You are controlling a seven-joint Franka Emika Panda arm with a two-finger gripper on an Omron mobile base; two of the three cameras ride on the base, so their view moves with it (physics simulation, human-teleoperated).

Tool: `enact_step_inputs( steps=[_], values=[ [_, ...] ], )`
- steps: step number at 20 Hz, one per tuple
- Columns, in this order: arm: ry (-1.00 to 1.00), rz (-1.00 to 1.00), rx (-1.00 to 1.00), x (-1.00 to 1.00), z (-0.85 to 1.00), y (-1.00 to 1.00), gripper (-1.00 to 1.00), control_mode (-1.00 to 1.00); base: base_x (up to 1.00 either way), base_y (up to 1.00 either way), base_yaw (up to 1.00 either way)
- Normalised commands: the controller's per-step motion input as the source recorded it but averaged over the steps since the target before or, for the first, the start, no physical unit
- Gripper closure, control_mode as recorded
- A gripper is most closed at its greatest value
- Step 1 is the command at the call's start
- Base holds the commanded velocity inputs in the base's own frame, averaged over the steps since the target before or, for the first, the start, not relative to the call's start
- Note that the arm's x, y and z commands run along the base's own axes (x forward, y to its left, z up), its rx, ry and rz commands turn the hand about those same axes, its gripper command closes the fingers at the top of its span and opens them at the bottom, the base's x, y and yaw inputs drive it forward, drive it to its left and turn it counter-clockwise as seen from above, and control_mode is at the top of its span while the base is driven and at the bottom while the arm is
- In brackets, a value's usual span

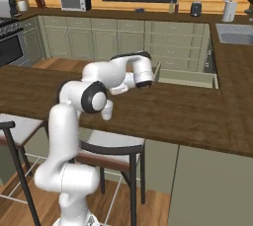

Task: Take a straw from the drawer in front and place it inside the glass cup on the dining counter.

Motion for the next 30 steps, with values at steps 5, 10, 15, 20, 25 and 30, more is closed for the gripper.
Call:
enact_step_inputs(
  steps=[5, 10, 15, 20, 25, 30],
  values=[
    [0.15, 0.00, 0.00, 0.55, -0.28, 0.01, 1.00, -1.00, 0.00, 0.00, 0.00],
    [-0.07, -0.02, -0.01, 0.06, -0.29, 0.27, 1.00, -1.00, 0.00, 0.00, 0.00],
    [-0.14, -0.19, -0.07, 0.00, -0.15, 0.21, 1.00, -1.00, 0.00, 0.00, 0.00],
    [-0.01, -0.25, -0.10, 0.06, -0.04, 0.00, 1.00, -1.00, 0.00, 0.00, 0.00],
    [0.02, -0.24, -0.04, 0.24, -0.01, 0.00, 1.00, -1.00, 0.00, 0.00, 0.00],
    [0.10, -0.16, 0.00, 0.40, -0.01, 0.00, 1.00, -1.00, 0.00, 0.00, 0.00]
  ],
)
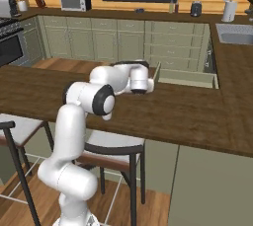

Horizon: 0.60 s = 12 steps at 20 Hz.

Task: Take a straw from the drawer in front and place it inside the glass cup on the dining counter.

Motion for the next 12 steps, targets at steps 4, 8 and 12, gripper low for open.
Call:
enact_step_inputs(
  steps=[4, 8, 12],
  values=[
    [0.15, -0.11, 0.00, 0.39, -0.22, 0.00, 1.00, -1.00, 0.00, 0.00, 0.00],
    [0.18, -0.09, 0.00, 0.31, -0.29, 0.00, 1.00, -1.00, 0.00, 0.00, 0.00],
    [0.13, -0.06, 0.00, 0.19, -0.30, 0.00, 1.00, -1.00, 0.00, 0.00, 0.00]
  ],
)
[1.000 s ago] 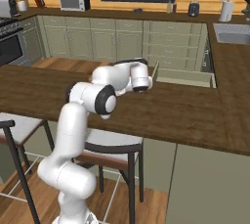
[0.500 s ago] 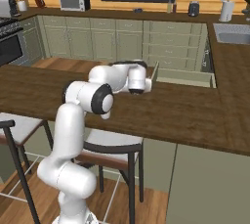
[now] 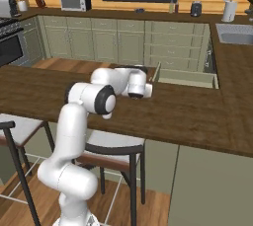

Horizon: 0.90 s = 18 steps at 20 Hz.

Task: Take a straw from the drawer in front and place it inside the glass cup on the dining counter.

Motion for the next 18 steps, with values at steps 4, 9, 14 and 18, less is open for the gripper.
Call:
enact_step_inputs(
  steps=[4, 9, 14, 18],
  values=[
    [0.03, -0.03, -0.02, -0.02, -0.26, 0.00, 1.00, -1.00, 0.00, 0.00, 0.00],
    [0.00, 0.00, -0.04, -0.38, -0.22, -0.01, 1.00, -1.00, 0.00, 0.00, 0.00],
    [0.00, 0.00, -0.04, -0.31, -0.18, -0.03, 1.00, -1.00, 0.00, 0.00, 0.00],
    [0.00, 0.00, -0.01, 0.00, -0.04, 0.00, -1.00, -1.00, 0.00, 0.00, 0.00]
  ],
)
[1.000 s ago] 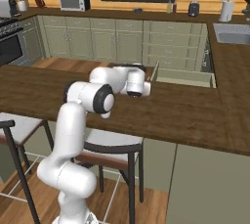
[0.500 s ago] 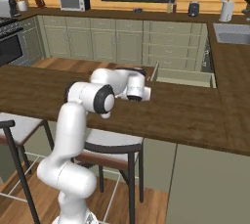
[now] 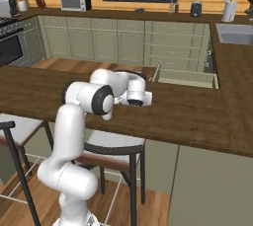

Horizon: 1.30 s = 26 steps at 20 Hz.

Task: Take a straw from the drawer in front and place it inside the glass cup on the dining counter.

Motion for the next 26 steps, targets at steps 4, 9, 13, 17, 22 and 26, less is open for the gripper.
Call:
enact_step_inputs(
  steps=[4, 9, 13, 17, 22, 26],
  values=[
    [0.00, 0.00, 0.00, 0.00, 0.00, 0.00, -1.00, -1.00, 0.00, 0.00, 0.00],
    [-0.12, 0.00, 0.00, -0.10, 0.11, -0.03, -1.00, -1.00, 0.00, 0.00, 0.00],
    [-0.32, 0.00, -0.06, -0.56, 0.61, -0.17, -1.00, -1.00, 0.00, 0.00, 0.00],
    [-0.40, 0.00, -0.18, -0.63, 0.67, -0.16, -1.00, -1.00, 0.00, 0.00, 0.00],
    [-0.39, -0.02, -0.32, -0.57, 0.61, -0.01, -1.00, -1.00, 0.00, 0.00, 0.00],
    [-0.43, -0.04, -0.44, -0.57, 0.57, 0.01, -1.00, -1.00, 0.00, 0.00, 0.00]
  ],
)
